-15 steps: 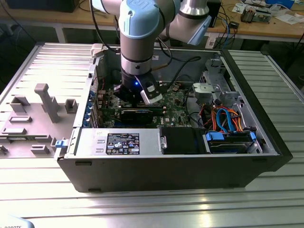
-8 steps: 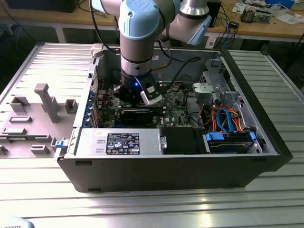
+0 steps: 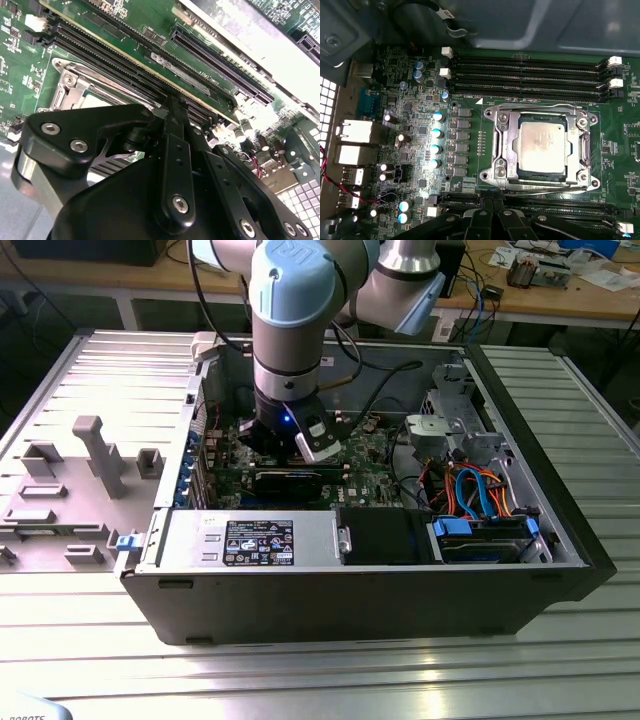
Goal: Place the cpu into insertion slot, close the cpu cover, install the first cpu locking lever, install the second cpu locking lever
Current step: 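Install the second cpu locking lever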
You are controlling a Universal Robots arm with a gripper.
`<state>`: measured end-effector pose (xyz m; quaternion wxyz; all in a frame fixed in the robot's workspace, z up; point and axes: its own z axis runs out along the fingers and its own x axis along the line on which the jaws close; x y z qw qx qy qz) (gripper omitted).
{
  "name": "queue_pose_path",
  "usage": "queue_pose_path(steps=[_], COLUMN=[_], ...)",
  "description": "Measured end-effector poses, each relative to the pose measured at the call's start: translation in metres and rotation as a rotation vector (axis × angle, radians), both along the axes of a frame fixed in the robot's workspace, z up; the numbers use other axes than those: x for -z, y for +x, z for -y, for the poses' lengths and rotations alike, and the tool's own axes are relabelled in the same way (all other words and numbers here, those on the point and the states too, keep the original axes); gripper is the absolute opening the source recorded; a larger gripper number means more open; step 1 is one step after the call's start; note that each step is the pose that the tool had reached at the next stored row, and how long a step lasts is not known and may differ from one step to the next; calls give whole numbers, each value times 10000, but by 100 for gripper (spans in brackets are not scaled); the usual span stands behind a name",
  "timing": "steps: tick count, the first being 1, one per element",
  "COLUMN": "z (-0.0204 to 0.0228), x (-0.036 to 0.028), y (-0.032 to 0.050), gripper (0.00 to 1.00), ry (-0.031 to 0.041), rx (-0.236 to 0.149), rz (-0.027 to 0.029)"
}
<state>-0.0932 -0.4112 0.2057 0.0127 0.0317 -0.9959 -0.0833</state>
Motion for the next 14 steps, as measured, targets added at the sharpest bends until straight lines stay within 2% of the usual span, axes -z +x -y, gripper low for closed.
queue_pose_path(steps=[3, 4, 8, 11, 13, 14], z=[0, 0, 1, 1, 1, 1], x=[4, 6, 16, 26, 30, 31], y=[0, 0, 0, -1, -4, -33], gripper=[11, 11, 11, 11, 11, 11], ry=[72, 122, 232, 418, 492, 581], rx=[0, -1, -1, -1, -1, -2], rz=[1, 0, 0, 1, 2, 0])
